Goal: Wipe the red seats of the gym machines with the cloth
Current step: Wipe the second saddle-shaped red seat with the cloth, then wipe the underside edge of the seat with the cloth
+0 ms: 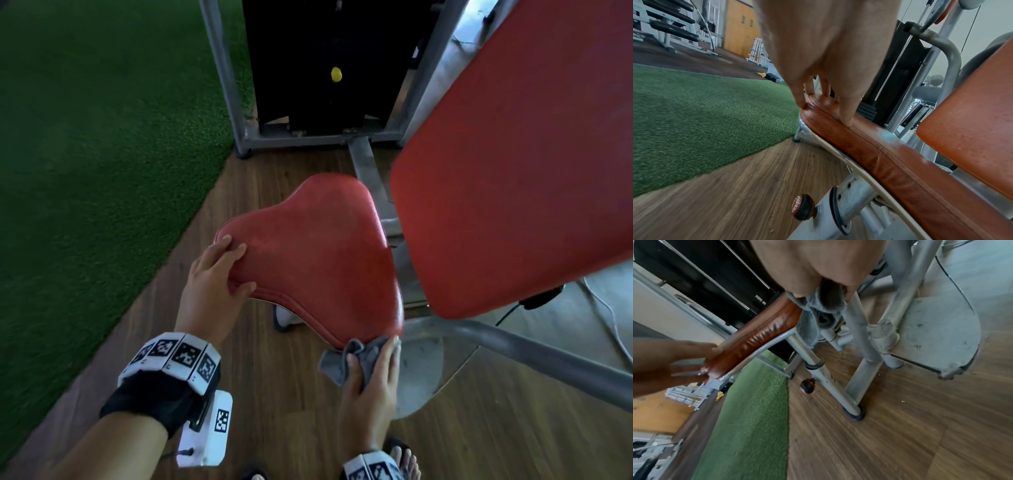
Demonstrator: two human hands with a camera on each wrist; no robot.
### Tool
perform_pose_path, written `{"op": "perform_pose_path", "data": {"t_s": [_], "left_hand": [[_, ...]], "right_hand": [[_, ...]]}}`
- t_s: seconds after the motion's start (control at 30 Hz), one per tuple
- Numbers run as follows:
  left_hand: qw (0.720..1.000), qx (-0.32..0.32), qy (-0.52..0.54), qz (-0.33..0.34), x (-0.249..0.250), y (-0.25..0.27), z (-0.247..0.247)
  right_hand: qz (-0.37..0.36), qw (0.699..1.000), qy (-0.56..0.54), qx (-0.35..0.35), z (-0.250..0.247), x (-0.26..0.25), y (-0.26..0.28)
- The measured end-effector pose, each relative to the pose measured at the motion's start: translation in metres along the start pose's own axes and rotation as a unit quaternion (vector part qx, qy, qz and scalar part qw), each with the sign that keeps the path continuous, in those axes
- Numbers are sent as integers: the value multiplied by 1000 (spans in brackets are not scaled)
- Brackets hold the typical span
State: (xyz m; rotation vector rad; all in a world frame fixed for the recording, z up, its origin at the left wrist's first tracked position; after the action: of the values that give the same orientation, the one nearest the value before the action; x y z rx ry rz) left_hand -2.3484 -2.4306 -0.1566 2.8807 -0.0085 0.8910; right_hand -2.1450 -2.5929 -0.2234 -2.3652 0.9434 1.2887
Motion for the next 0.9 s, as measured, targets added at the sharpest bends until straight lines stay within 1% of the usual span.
{"op": "perform_pose_path", "data": {"t_s": [0.07,0.13,0.23,0.33,0.43,0.53,0.63,0.8,0.9], "left_hand": [[1000,1,-6,-7,-1,-1,-1],[1000,-1,-4,-7,-2,-1,1],[1000,3,5,-8,-4,-1,3],[1000,3,10,-11,-4,0,6],[1000,-3,9,-15,-3,-1,7],[1000,-4,11,-26,-2,-1,7],[999,-6,16,-27,-3,-2,7],[999,-3,19,-26,-3,-2,6],[1000,-1,21,-21,-1,1,9]], "right_hand": [[0,1000,2,-2,-4,2,-6],[-6,1000,8,-18,-14,8,-18],[-15,998,11,-63,-29,14,-35],[-3,995,4,-103,-38,18,-45],[6,995,5,-96,-34,11,-39],[16,996,42,-81,-20,0,-23],[38,992,61,-101,-16,-4,-22],[-15,983,99,-154,-38,4,-53],[-37,974,129,-183,-44,7,-62]]}}
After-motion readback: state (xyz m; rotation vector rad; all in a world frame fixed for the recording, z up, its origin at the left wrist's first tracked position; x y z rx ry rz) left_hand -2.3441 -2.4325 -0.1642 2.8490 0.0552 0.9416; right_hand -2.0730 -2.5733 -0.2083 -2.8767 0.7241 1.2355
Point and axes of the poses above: each hand's wrist, its own y-axis away from the middle knuckle, its own z-axis out of the palm, x = y × z, the point moved 2 cm from there along -y, towards the middle knuckle
